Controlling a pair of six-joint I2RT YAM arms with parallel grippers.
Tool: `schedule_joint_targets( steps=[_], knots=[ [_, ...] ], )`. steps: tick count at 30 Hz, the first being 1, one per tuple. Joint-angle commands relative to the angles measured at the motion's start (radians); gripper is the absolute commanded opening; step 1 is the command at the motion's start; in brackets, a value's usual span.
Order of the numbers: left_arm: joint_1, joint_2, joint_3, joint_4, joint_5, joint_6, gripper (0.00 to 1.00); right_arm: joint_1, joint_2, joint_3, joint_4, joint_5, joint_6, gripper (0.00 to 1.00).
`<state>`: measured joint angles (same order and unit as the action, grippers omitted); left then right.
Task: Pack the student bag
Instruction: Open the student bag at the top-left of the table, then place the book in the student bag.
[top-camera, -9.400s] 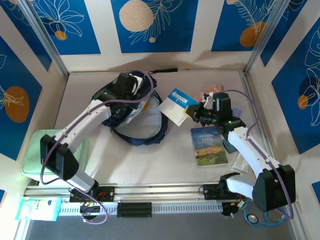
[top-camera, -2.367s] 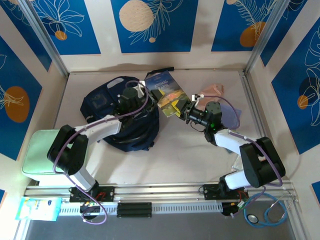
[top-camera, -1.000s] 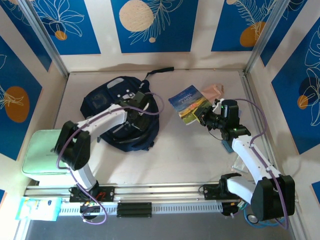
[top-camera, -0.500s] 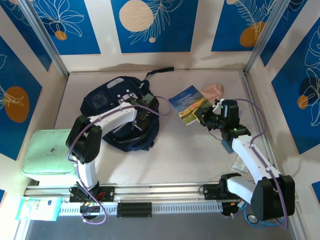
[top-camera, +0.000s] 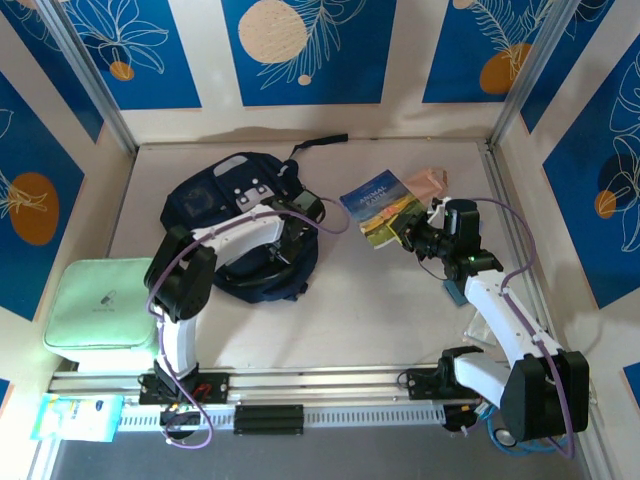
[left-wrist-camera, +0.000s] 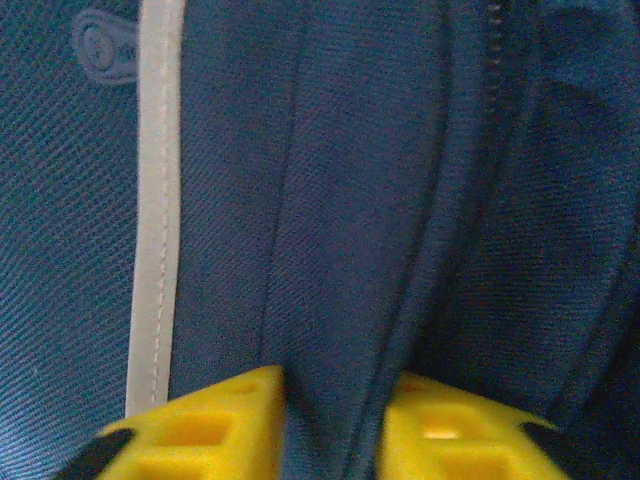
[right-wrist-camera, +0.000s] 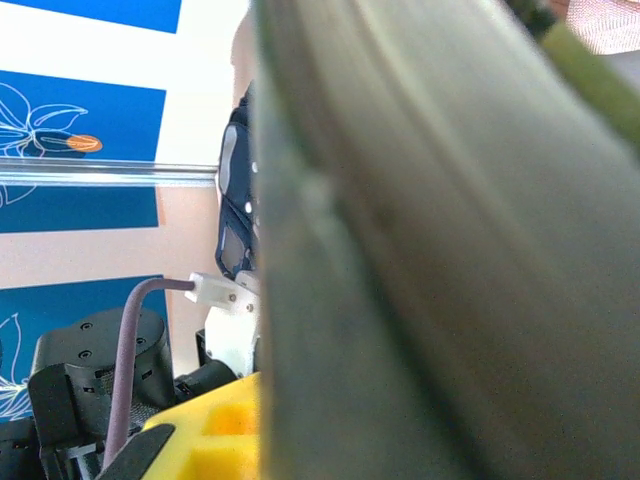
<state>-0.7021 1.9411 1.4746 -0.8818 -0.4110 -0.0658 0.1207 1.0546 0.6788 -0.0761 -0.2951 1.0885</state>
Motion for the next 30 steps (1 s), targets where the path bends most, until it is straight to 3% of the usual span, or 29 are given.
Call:
schedule_joint_targets(
  steps=[1,4,19,30],
  knots=[
    [0.003,-0.041,0.03,-0.009,0.011,0.006,0.17,-0.005,-0.028,0.01,0.047,-0.024,-0.005,0.0],
    [0.004,-0.081,0.029,0.006,0.012,0.012,0.0,-0.007,-0.028,0.005,0.047,-0.025,-0.006,0.0],
    [0.003,-0.354,0.03,0.161,0.049,-0.012,0.0,0.01,-0.044,-0.032,0.059,-0.138,-0.061,0.0],
    [0.003,-0.393,0.091,0.242,0.127,-0.012,0.0,0.257,0.02,-0.109,0.254,-0.09,-0.015,0.0]
  ],
)
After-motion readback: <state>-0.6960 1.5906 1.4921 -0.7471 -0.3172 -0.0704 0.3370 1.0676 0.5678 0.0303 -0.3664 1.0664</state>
